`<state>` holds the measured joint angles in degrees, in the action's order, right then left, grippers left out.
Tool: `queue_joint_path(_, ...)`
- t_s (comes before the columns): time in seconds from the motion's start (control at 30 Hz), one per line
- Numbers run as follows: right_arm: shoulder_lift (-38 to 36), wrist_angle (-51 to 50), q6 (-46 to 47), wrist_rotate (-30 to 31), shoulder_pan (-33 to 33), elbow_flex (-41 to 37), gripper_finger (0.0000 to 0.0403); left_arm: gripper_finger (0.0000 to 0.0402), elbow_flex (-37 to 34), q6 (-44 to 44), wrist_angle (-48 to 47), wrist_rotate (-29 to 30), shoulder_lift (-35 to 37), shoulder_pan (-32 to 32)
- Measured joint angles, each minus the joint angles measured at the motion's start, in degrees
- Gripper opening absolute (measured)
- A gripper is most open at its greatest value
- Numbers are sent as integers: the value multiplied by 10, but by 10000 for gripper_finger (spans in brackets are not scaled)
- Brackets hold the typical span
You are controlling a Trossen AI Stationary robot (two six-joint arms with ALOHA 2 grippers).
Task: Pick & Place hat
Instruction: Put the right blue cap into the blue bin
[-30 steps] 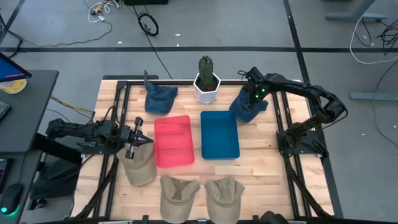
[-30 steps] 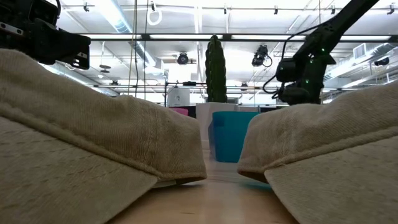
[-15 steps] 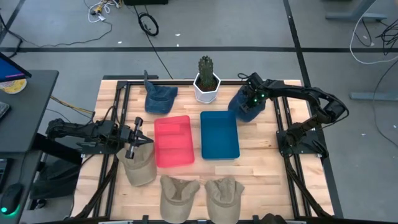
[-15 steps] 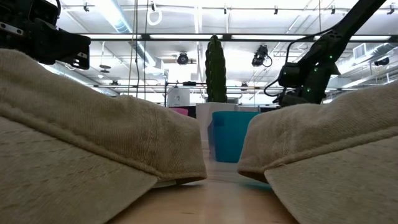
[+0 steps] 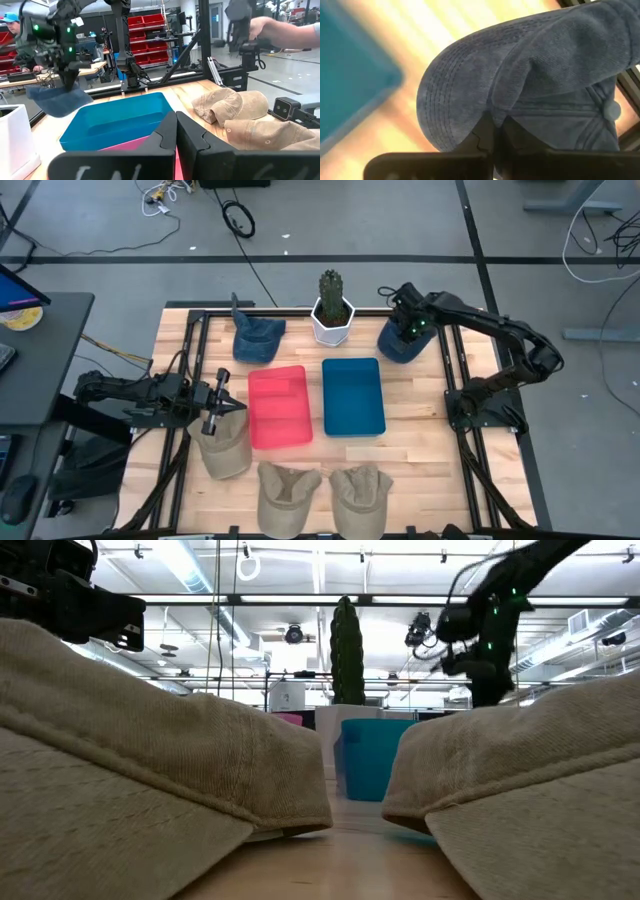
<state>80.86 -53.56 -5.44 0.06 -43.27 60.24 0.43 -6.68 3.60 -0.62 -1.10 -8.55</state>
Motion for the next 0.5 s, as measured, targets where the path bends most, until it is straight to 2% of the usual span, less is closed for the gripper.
queue_joint_path(0.27,-27,-89,-13,-2,129,77,1,3,0,0,0,0,0,0)
queue_joint_path(0.5,-26,-53,3,-6,273,101,0,3,0,0,0,0,0,0)
